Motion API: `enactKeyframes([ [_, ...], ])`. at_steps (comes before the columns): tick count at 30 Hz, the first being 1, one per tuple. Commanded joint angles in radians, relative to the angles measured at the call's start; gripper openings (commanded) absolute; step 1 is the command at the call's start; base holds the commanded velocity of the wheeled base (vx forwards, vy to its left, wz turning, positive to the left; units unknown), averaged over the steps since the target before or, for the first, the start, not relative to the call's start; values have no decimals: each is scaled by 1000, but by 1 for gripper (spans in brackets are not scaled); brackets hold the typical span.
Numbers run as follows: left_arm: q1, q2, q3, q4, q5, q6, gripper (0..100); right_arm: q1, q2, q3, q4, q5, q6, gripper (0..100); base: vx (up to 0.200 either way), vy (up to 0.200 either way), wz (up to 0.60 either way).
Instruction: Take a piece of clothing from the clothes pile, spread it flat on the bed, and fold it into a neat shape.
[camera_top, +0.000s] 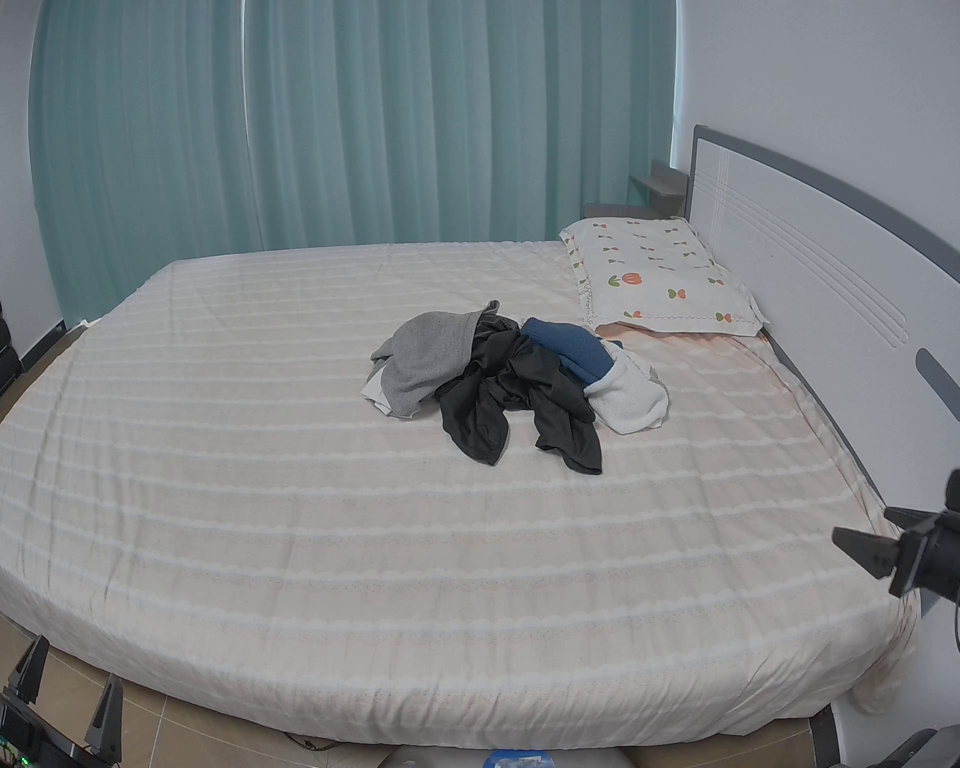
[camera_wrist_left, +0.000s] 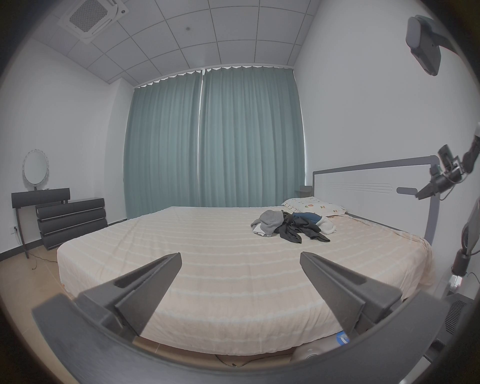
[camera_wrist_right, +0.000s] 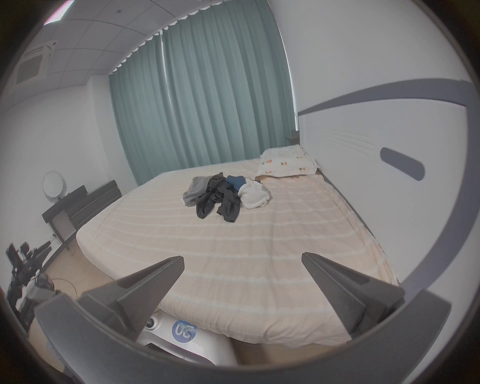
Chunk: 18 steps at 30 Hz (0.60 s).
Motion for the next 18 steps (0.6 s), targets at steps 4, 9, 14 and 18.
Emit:
enactKeyframes([
  [4,0,-16,16,0,0,0,100,150,1119,-593,-343,-168,218,100,0,0,0],
  [9,0,-16,16,0,0,0,100,173,1289,-798,-303,-200,222,100,0,0,0],
  [14,0,-16,16,0,0,0,100,183,1390,-939,-280,-201,225,100,0,0,0],
  [18,0,-16,16,0,0,0,100,226,1475,-1110,-194,-203,285,100,0,0,0],
])
